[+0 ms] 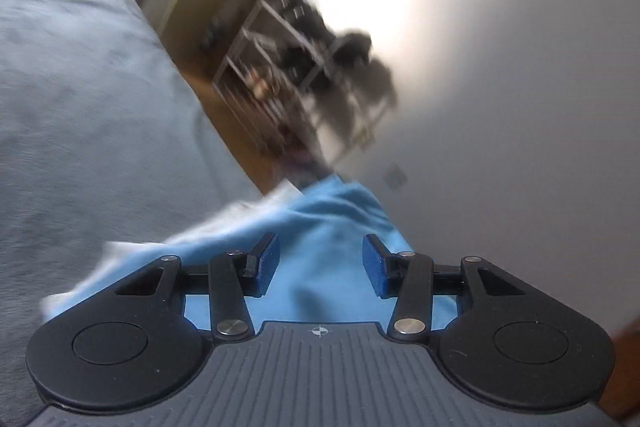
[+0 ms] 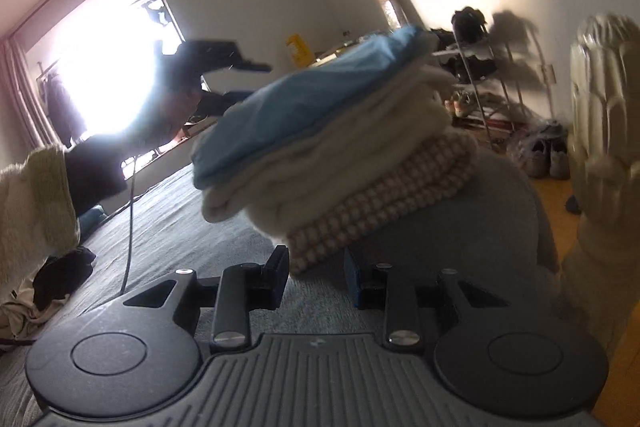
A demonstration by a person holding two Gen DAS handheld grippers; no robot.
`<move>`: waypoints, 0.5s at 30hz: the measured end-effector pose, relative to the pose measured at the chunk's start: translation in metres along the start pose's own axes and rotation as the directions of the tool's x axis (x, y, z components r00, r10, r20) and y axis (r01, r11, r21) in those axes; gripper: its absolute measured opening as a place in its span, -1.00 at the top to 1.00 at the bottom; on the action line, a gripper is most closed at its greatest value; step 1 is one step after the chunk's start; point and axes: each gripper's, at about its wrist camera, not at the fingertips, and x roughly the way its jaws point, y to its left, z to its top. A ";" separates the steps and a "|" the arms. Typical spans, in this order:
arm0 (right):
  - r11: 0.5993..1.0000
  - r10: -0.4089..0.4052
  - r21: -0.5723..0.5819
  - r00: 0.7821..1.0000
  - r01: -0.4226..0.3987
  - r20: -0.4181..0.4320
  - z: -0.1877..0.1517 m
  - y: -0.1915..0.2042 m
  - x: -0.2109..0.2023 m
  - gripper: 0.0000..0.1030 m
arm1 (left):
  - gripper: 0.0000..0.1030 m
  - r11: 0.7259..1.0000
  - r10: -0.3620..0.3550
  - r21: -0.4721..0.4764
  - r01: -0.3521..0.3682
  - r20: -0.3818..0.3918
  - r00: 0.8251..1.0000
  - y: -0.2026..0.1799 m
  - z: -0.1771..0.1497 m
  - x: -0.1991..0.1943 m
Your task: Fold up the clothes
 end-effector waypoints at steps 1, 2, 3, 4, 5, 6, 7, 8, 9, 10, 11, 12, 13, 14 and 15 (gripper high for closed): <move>1.000 -0.007 0.014 1.000 0.007 -0.004 -0.004 -0.003 0.000 0.38 | 0.11 0.999 0.045 0.024 -0.045 -0.007 0.999 -0.004 0.002 0.010; 1.000 -0.017 0.025 1.000 0.017 -0.008 -0.007 -0.006 -0.001 0.38 | 0.12 0.995 0.091 0.048 -0.090 -0.013 0.996 -0.008 0.005 0.020; 0.999 -0.027 0.033 1.000 0.027 -0.012 -0.010 -0.009 -0.001 0.38 | 0.12 0.988 0.136 0.072 -0.134 -0.018 0.991 -0.012 0.007 0.030; 0.999 -0.036 0.037 0.999 0.036 -0.015 -0.013 -0.012 -0.002 0.37 | 0.09 0.979 0.181 0.096 -0.178 -0.021 0.983 -0.016 0.010 0.040; 0.998 -0.044 0.041 0.999 0.045 -0.019 -0.015 -0.014 -0.003 0.36 | 0.09 0.968 0.227 0.113 -0.225 -0.011 0.974 -0.019 0.012 0.047; 0.998 -0.050 0.043 0.998 0.051 -0.025 -0.018 -0.015 -0.004 0.34 | 0.09 0.956 0.273 0.103 -0.276 0.043 0.961 -0.018 0.014 0.040; 0.997 -0.055 0.046 0.998 0.056 -0.029 -0.020 -0.016 -0.006 0.31 | 0.09 0.948 0.296 0.099 -0.304 0.086 0.951 -0.017 0.015 0.029; 0.997 -0.057 0.048 0.998 0.059 -0.029 -0.021 -0.016 -0.008 0.29 | 0.09 0.939 0.318 0.094 -0.331 0.129 0.939 -0.016 0.016 0.017; 0.997 -0.058 0.052 0.998 0.059 -0.030 -0.022 -0.016 -0.010 0.26 | 0.09 0.932 0.332 0.092 -0.350 0.166 0.929 -0.016 0.015 0.005; 0.997 -0.053 0.057 0.998 0.055 -0.029 -0.023 -0.016 -0.013 0.24 | 0.09 0.934 0.319 0.107 -0.341 0.180 0.931 -0.021 0.008 -0.014; 0.997 -0.050 0.062 0.998 0.052 -0.027 -0.024 -0.015 -0.016 0.23 | 0.09 0.935 0.305 0.122 -0.332 0.194 0.932 -0.026 0.002 -0.033; 0.997 -0.050 0.065 0.998 0.051 -0.025 -0.024 -0.014 -0.019 0.21 | 0.06 0.936 0.292 0.137 -0.323 0.208 0.934 -0.032 -0.005 -0.051; 0.996 -0.049 0.069 0.999 0.051 -0.022 -0.024 -0.012 -0.022 0.19 | 0.00 0.937 0.277 0.153 -0.314 0.221 0.935 -0.037 -0.011 -0.070; 0.996 -0.049 0.070 0.999 0.050 -0.019 -0.024 -0.009 -0.025 0.17 | -0.04 0.937 0.264 0.169 -0.306 0.233 0.936 -0.042 -0.020 -0.089; 0.996 -0.050 0.068 0.999 0.051 -0.014 -0.023 -0.004 -0.028 0.10 | -0.10 0.935 0.252 0.190 -0.299 0.238 0.938 -0.049 -0.037 -0.108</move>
